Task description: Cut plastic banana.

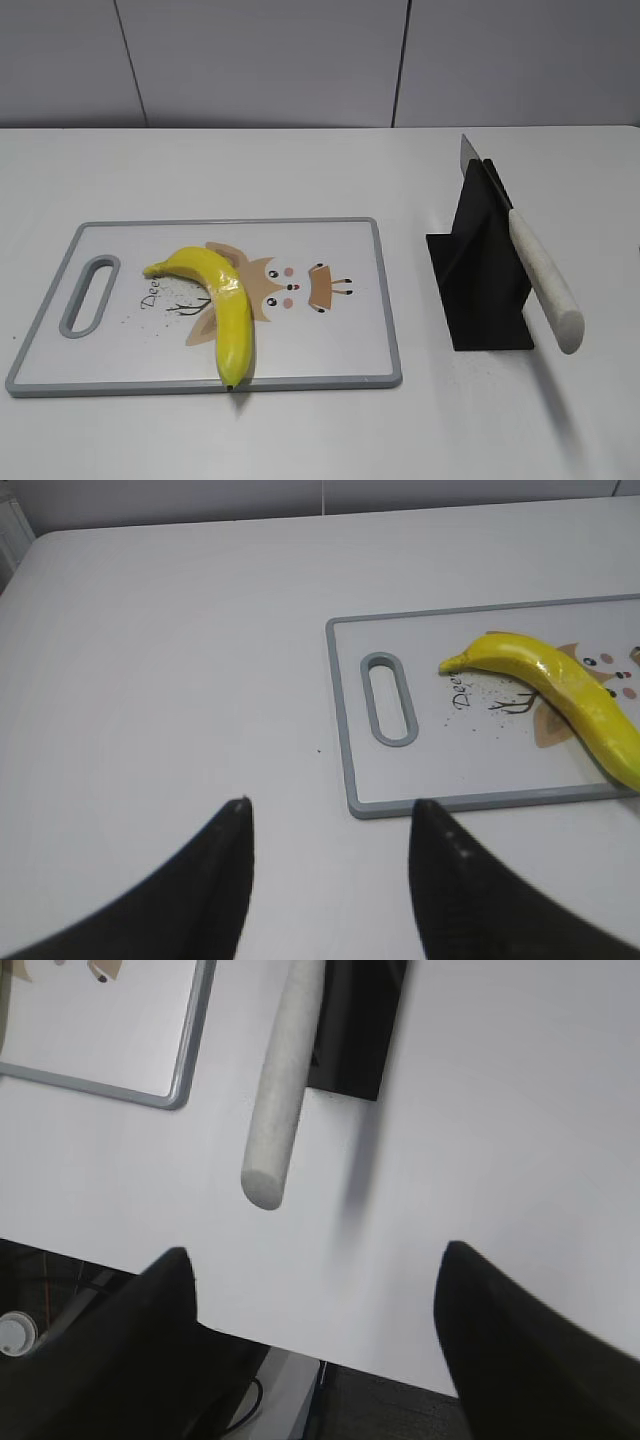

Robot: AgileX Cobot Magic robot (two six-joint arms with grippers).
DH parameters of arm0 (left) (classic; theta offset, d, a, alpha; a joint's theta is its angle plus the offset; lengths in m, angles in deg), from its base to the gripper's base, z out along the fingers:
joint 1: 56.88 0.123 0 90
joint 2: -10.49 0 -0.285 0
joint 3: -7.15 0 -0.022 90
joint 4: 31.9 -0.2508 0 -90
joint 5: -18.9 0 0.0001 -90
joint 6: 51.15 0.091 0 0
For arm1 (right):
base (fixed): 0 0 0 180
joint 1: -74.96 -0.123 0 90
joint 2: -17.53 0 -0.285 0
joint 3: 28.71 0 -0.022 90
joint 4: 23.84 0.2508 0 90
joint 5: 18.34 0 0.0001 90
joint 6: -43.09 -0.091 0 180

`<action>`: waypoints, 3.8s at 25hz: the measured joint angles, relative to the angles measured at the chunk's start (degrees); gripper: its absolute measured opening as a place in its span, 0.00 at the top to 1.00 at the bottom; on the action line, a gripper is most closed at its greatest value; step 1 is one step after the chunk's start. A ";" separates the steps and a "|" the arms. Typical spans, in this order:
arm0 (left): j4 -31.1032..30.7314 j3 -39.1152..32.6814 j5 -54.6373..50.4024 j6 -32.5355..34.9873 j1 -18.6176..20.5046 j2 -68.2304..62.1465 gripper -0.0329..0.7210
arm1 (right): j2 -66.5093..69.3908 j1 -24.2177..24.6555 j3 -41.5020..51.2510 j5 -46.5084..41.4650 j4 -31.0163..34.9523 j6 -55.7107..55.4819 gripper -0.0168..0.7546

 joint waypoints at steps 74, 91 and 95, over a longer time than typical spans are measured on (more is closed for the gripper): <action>-0.04 0.00 0.00 0.00 0.00 0.00 0.31 | 26.88 -6.35 -7.61 2.43 -2.38 -14.72 0.73; -0.06 1.88 5.19 0.00 0.00 -3.23 0.31 | 22.51 -6.35 -12.83 5.05 -2.46 1.40 0.73; -0.01 3.08 11.49 0.00 -0.21 -11.08 0.31 | 22.51 -6.35 -16.60 5.53 -2.33 11.27 0.73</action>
